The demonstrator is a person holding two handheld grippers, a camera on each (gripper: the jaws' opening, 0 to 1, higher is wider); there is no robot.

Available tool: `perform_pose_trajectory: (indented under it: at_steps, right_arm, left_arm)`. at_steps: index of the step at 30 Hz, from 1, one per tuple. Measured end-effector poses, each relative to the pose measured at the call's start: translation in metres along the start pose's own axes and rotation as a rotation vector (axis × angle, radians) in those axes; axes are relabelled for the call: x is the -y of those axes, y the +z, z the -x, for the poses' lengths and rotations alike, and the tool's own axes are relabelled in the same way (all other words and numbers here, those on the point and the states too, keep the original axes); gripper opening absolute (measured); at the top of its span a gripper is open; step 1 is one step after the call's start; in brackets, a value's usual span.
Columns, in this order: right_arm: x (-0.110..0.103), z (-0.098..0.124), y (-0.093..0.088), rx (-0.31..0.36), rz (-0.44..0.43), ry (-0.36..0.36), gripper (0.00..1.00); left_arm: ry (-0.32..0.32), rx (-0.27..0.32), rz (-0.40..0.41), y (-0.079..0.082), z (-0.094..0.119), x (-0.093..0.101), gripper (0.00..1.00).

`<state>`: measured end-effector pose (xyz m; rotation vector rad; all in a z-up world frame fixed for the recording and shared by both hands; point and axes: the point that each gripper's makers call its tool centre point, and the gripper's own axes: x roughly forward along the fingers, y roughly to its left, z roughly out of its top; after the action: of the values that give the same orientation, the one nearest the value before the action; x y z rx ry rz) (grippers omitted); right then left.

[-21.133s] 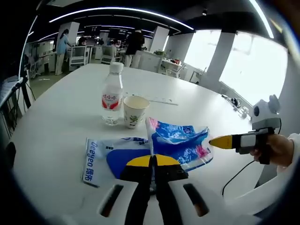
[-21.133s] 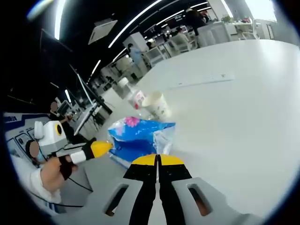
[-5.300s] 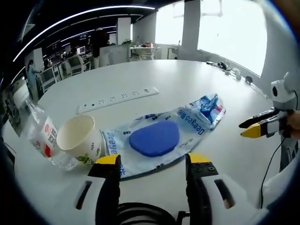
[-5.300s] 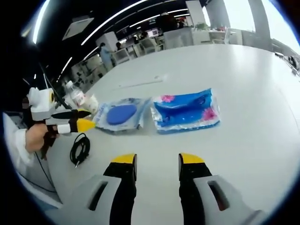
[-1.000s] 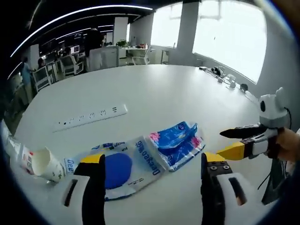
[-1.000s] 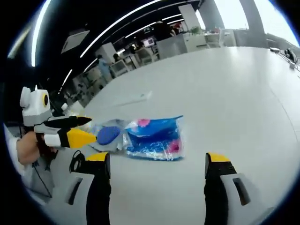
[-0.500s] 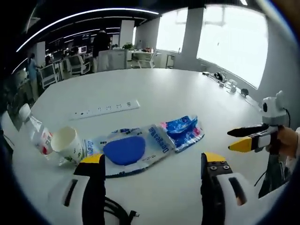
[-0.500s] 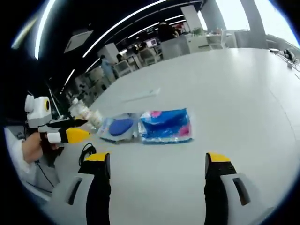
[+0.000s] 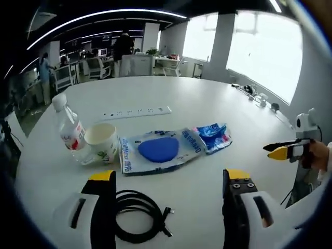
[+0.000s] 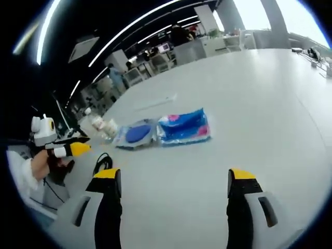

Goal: Arrange the tabletop items into an orderly group along one side of the table until the central work area is clear of visible clutter.

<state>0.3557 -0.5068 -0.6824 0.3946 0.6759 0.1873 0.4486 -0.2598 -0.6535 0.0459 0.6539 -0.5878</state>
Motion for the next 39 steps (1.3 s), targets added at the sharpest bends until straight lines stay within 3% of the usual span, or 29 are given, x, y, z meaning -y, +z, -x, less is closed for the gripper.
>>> perform_pose_trajectory:
  at_steps: [15, 21, 29, 39]
  right_arm:
    - [0.005, 0.020, -0.032, -0.034, -0.013, -0.002, 0.80]
    - [0.001, 0.020, -0.035, -0.021, -0.032, 0.001, 0.79]
    - [-0.010, 0.016, -0.041, -0.029, -0.040, 0.010, 0.78]
    - [-0.012, 0.022, -0.041, -0.012, -0.065, 0.008, 0.76]
  left_arm:
    - [0.036, -0.012, 0.086, -0.045, 0.049, -0.036, 0.87]
    - [0.091, -0.021, 0.139, -0.066, 0.066, -0.059, 0.85]
    - [0.118, -0.012, 0.170, -0.068, 0.072, -0.075, 0.84]
    - [0.104, -0.008, 0.178, -0.068, 0.067, -0.072, 0.83]
